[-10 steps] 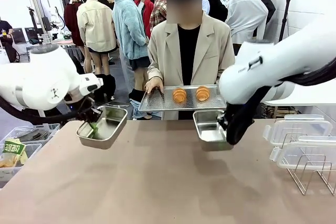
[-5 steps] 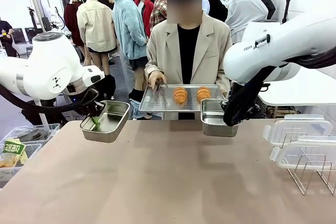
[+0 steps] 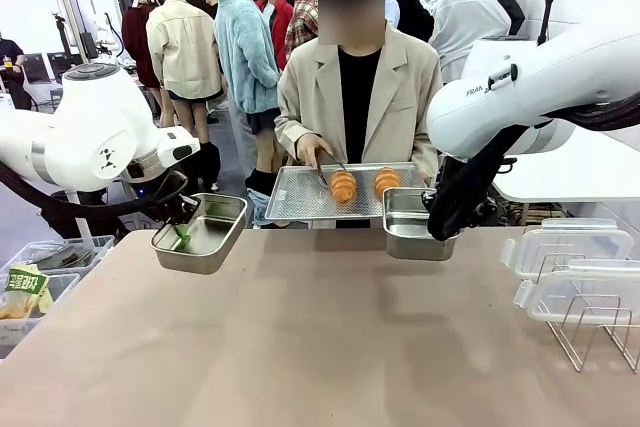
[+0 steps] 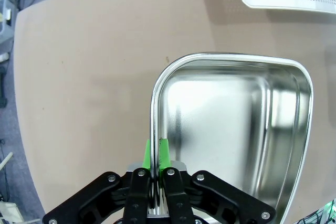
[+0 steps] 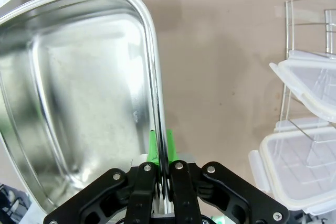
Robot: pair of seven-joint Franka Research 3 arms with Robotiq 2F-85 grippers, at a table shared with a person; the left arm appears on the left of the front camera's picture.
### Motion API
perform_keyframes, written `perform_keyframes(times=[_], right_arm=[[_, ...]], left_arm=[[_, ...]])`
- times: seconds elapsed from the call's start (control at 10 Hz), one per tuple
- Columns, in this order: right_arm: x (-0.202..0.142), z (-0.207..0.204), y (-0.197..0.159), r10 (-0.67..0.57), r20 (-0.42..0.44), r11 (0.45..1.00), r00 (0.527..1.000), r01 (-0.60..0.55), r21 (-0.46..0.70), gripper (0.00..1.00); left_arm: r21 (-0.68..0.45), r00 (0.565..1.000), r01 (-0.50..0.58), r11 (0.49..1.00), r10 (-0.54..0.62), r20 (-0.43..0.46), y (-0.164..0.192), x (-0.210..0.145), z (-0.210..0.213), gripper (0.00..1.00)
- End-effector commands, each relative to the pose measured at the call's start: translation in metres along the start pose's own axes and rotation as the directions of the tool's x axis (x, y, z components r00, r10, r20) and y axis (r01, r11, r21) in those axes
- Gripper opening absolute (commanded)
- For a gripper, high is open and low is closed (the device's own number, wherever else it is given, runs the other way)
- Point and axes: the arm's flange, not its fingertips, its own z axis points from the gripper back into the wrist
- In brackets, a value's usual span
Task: Place the bread in airtight containers.
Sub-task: Once an object is inside an Airtight Container , place the container in the center of the table.
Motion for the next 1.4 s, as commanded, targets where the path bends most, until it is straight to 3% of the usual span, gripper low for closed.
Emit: perform_keyframes(times=[0.0,1.3], right_arm=[[-0.0041,0.0009,-0.0025,0.012,0.014,1.000,1.000,-0.012,0.005,0.00],[-0.0041,0.0009,-0.0025,0.012,0.014,1.000,1.000,-0.012,0.005,0.00]], left_arm=[[0.002,1.000,0.014,1.000,-0.014,0.019,0.0024,-0.0017,0.0035,0.00],[0.002,1.000,0.014,1.000,-0.014,0.019,0.0024,-0.0017,0.0035,0.00]])
